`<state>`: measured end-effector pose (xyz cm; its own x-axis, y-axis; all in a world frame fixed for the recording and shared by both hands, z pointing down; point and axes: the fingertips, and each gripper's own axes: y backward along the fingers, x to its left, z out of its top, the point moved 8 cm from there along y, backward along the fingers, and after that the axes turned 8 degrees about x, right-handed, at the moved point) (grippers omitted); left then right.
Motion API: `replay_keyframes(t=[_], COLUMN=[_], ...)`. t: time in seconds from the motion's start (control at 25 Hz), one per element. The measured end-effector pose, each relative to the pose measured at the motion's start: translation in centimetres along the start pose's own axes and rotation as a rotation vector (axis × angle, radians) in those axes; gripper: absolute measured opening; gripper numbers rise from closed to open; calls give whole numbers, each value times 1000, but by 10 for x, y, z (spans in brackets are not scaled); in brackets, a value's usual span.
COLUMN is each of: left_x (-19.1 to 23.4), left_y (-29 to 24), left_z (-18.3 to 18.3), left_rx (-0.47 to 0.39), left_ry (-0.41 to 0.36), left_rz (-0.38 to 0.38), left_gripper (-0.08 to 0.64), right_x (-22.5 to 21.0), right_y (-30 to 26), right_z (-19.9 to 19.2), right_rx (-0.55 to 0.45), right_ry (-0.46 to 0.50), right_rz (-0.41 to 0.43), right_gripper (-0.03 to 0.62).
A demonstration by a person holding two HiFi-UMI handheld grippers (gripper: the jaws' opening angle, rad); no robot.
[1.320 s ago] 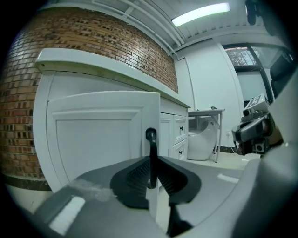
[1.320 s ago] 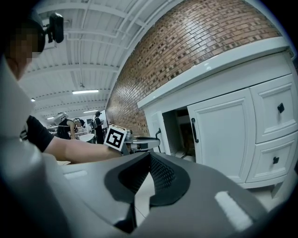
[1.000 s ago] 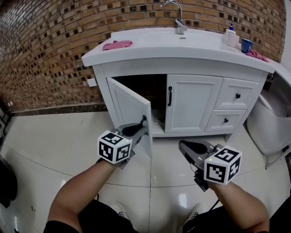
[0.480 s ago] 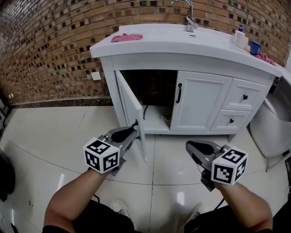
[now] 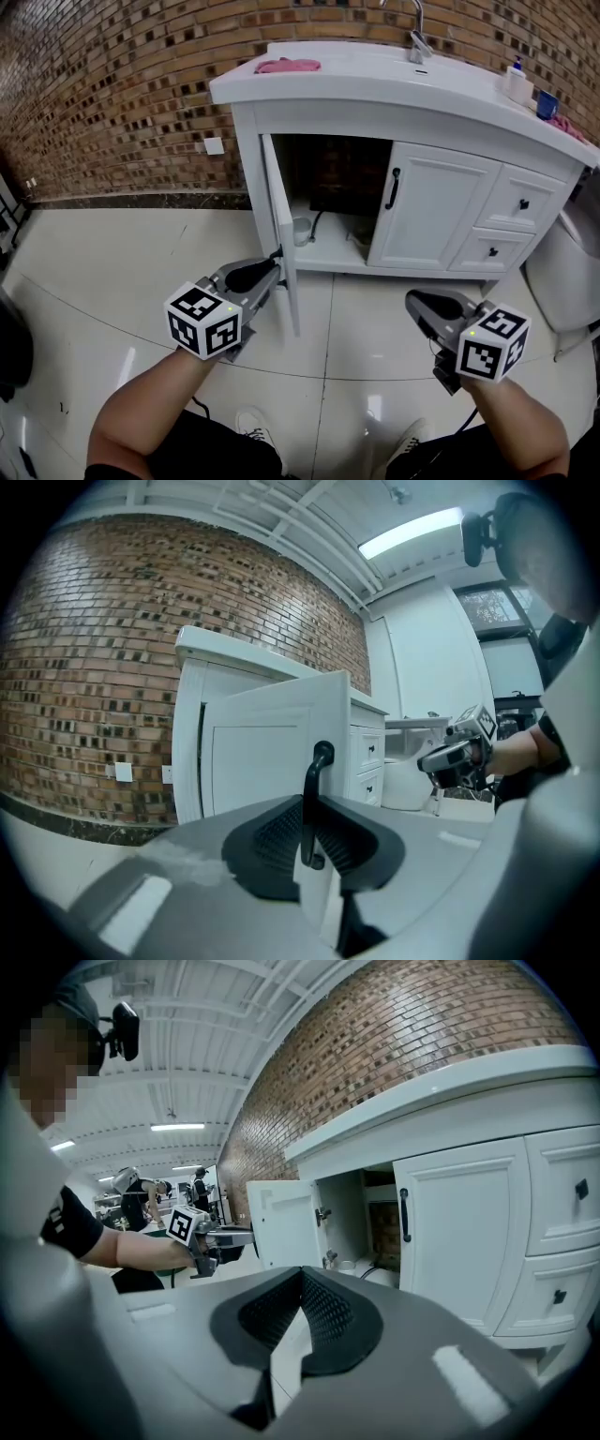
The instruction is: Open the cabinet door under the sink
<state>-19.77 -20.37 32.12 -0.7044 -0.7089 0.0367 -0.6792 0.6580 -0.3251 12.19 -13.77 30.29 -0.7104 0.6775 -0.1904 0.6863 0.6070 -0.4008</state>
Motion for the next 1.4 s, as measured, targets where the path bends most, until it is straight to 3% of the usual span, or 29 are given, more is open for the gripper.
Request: replay_keyframes(t=[0.88,1.4], left_x=[56,65], left_y=[57,69], left_z=[-17,-19], left_rx=[-29,-38], left_ry=[92,90], left_rz=[198,252], left_gripper=[38,37], right_x=[3,5], right_y=[3,6], right_z=[-7,-6], right_rx=[21,19], right_ry=[25,27], right_rz=[-2,-6], right_gripper=[6,6])
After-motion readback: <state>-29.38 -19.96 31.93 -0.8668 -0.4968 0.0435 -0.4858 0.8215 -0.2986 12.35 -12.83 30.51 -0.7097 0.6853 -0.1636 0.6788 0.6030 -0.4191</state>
